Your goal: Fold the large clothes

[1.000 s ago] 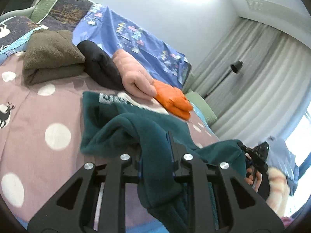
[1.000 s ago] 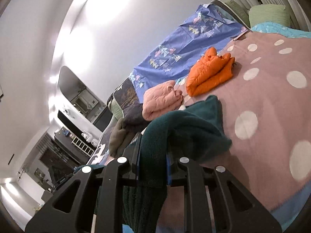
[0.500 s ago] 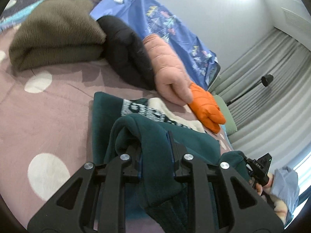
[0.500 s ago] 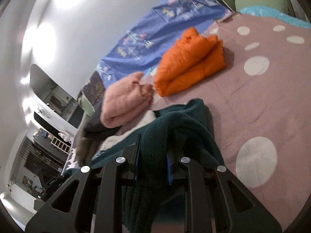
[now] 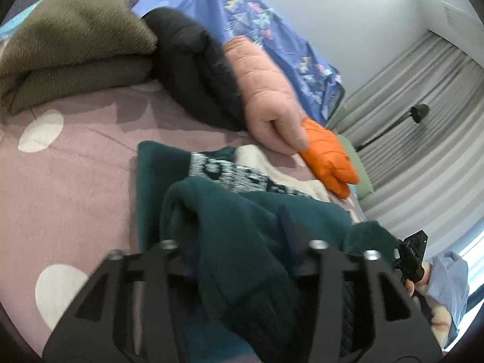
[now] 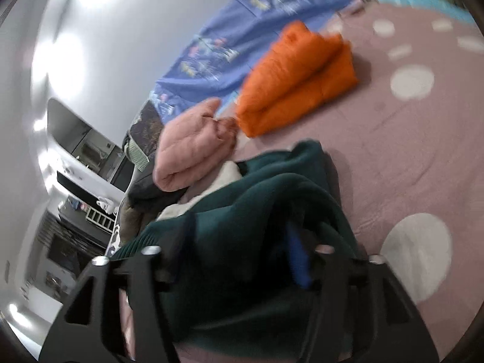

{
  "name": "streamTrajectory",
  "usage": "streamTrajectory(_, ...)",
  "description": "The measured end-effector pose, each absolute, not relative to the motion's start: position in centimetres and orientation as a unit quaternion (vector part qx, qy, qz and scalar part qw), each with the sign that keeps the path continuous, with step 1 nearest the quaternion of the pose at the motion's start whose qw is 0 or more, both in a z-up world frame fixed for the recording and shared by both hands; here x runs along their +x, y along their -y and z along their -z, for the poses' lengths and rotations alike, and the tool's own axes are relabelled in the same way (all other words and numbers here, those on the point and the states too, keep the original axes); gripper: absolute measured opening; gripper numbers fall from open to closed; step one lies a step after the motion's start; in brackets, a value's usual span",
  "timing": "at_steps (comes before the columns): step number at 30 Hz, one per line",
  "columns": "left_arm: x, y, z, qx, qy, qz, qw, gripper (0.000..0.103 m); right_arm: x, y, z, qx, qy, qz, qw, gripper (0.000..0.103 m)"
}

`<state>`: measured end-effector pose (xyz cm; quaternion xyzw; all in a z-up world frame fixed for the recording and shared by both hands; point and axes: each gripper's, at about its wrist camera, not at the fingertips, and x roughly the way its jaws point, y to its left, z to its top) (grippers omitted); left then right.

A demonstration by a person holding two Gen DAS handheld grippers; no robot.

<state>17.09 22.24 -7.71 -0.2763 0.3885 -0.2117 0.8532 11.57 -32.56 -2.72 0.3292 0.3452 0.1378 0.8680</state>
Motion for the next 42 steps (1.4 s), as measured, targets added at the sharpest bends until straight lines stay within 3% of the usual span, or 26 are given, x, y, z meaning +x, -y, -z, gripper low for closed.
streamTrajectory(4,15.4,-20.8,5.8,-0.204,-0.371,0.183,0.887,0.068,7.8,30.9,0.9,0.269,-0.329,-0.155,0.892,0.074)
streamTrajectory(13,9.8,-23.4,0.2,-0.170,-0.269,0.107,0.942,0.079,4.2,25.0,0.7,0.032,-0.308,-0.112,0.944,0.074)
streamTrajectory(19,5.7,-21.6,0.3,-0.047,-0.257,0.130,0.957,0.083,6.4,25.0,0.9,-0.029,-0.302,-0.088,0.949,0.075)
streamTrajectory(25,10.4,-18.3,3.2,0.042,-0.303,0.144,0.941,0.083,12.2,25.5,0.7,-0.092,-0.305,-0.141,0.937,0.093)
streamTrajectory(30,14.1,-15.7,3.1,0.109,-0.284,0.180,0.935,0.083,16.1,25.1,1.3,-0.096,-0.338,-0.220,0.910,0.094)
streamTrajectory(31,14.9,-15.7,2.9,0.106,-0.280,0.186,0.936,0.078,17.0,25.2,1.3,-0.083,-0.343,-0.227,0.908,0.089)
streamTrajectory(32,15.6,-15.7,2.7,0.096,-0.280,0.194,0.935,0.071,17.8,25.4,1.3,-0.072,-0.347,-0.218,0.909,0.055)
streamTrajectory(33,16.4,-15.9,2.6,0.080,-0.282,0.202,0.934,0.043,18.7,25.8,1.3,-0.055,-0.356,-0.204,0.910,0.039)
streamTrajectory(34,18.0,-16.6,2.6,0.047,-0.297,0.211,0.930,0.022,19.9,27.4,1.2,-0.001,-0.359,-0.187,0.914,0.033)
streamTrajectory(36,20.3,-17.8,3.2,0.001,-0.316,0.205,0.926,0.012,21.2,29.5,1.9,0.063,-0.370,-0.166,0.912,0.030)
streamTrajectory(40,24.9,-19.7,7.4,-0.056,-0.386,0.169,0.905,0.011,24.1,32.3,6.8,0.134,-0.439,-0.125,0.880,0.031)
streamTrajectory(41,25.3,-19.9,8.0,-0.064,-0.396,0.169,0.900,0.017,24.2,32.6,7.6,0.149,-0.447,-0.123,0.874,0.033)
streamTrajectory(42,25.6,-20.0,8.6,-0.078,-0.405,0.175,0.894,0.037,24.0,32.7,7.8,0.161,-0.447,-0.126,0.871,0.035)
